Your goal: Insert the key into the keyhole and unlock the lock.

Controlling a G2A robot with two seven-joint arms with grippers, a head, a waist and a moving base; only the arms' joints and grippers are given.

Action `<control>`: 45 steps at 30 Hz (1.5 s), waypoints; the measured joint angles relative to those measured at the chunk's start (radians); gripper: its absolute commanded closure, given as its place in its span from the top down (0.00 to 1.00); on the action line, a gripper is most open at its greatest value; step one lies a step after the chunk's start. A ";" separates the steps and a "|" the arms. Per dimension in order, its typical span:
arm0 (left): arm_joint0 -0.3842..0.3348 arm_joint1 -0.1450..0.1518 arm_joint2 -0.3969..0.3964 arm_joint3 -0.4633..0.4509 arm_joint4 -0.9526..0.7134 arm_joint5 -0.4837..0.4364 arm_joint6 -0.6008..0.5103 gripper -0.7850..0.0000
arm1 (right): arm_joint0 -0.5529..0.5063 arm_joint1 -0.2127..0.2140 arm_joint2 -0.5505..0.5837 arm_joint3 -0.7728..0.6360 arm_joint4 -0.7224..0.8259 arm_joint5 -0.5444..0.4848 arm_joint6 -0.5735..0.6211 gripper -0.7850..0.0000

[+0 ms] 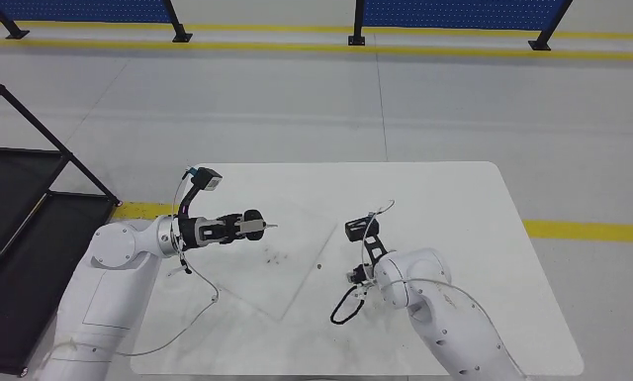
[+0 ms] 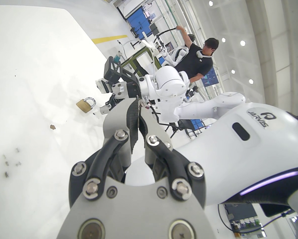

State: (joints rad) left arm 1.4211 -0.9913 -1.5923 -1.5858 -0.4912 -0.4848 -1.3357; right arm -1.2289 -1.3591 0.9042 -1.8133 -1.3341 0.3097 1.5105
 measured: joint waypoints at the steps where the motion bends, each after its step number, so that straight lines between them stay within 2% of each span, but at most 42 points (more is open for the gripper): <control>1: 0.000 0.000 0.000 0.000 0.000 0.000 0.000 0.00 | -0.003 -0.010 0.006 0.010 -0.009 -0.008 0.008 1.00; 12: 0.000 0.000 0.000 0.000 0.000 0.000 0.000 0.00 | -0.008 -0.116 -0.004 0.097 -0.126 -0.025 0.025 1.00; 14: 0.000 0.000 0.000 0.000 0.000 0.000 0.000 0.00 | -0.005 -0.129 -0.007 0.111 -0.133 -0.025 0.025 0.80; 16: 0.000 0.000 0.000 0.000 0.000 0.000 0.000 0.00 | -0.001 -0.144 -0.007 0.131 -0.140 -0.025 0.025 0.69; 18: 0.000 0.000 0.000 0.000 0.000 0.000 0.000 0.00 | 0.003 -0.157 -0.006 0.150 -0.146 -0.025 0.025 0.63; 19: 0.000 0.000 0.000 0.000 0.000 0.000 0.000 0.00 | 0.004 -0.163 -0.005 0.158 -0.148 -0.025 0.025 0.55; 21: 0.000 0.000 0.000 0.000 0.000 0.000 0.000 0.00 | 0.006 -0.174 -0.002 0.172 -0.154 -0.025 0.025 0.50; 30: 0.000 0.000 0.000 0.000 0.000 0.000 0.000 0.00 | -0.004 -0.205 0.020 0.201 -0.198 -0.025 0.025 0.46; 45: 0.000 0.000 0.000 0.000 0.000 0.000 0.000 0.00 | -0.047 -0.226 0.062 0.180 -0.278 -0.027 0.025 0.36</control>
State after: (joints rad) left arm 1.4211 -0.9913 -1.5923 -1.5858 -0.4912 -0.4848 -1.3357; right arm -1.2761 -1.5853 0.9663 -1.6329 -1.6122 0.2831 1.5359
